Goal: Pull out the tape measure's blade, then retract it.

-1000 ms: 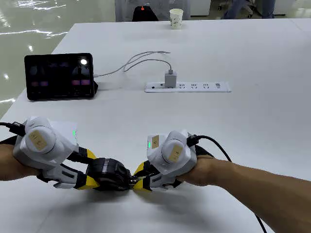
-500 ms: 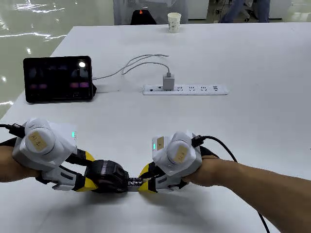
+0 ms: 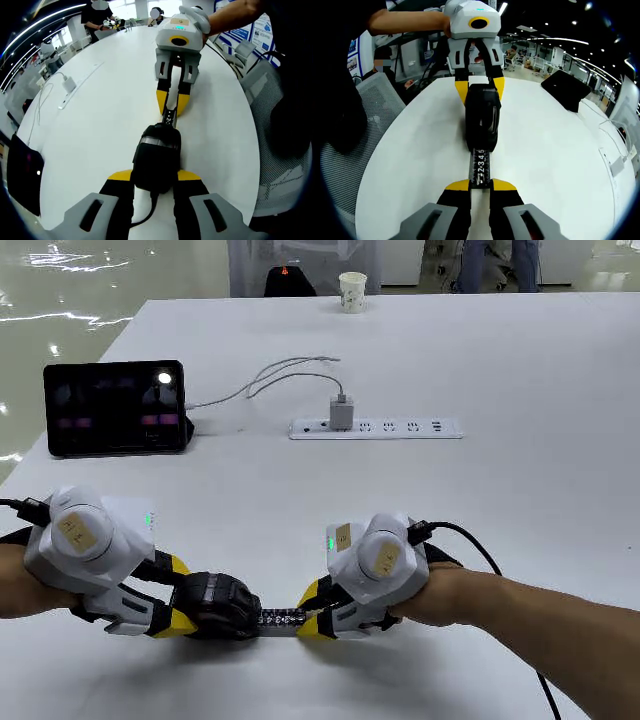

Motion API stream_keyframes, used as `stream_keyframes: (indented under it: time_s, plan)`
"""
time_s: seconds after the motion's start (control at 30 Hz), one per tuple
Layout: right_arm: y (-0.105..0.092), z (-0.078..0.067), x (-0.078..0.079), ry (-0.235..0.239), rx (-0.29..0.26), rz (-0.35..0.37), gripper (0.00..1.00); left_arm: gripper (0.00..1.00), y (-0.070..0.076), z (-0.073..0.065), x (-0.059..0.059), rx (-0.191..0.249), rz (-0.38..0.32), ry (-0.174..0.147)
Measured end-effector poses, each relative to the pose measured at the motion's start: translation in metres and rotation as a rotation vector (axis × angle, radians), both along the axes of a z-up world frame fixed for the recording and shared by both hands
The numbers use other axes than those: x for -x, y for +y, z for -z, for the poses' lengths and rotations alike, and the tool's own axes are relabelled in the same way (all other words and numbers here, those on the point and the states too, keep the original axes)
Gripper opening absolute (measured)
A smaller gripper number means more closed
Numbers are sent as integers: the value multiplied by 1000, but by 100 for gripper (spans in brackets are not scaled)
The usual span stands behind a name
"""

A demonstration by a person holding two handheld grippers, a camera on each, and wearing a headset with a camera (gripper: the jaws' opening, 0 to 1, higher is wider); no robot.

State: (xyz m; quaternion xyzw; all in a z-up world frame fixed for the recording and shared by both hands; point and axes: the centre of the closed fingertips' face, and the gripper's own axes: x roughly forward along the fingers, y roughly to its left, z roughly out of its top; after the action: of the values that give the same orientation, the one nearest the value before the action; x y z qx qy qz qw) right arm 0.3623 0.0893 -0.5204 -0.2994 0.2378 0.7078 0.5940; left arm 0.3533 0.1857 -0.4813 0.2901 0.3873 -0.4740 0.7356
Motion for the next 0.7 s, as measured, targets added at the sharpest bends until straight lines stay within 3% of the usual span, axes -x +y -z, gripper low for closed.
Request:
stream_keyframes:
  time_s: [0.7]
  plan:
    - [-23,0,-2,3,14,15,9,24,-1,0,0,4,-11,4]
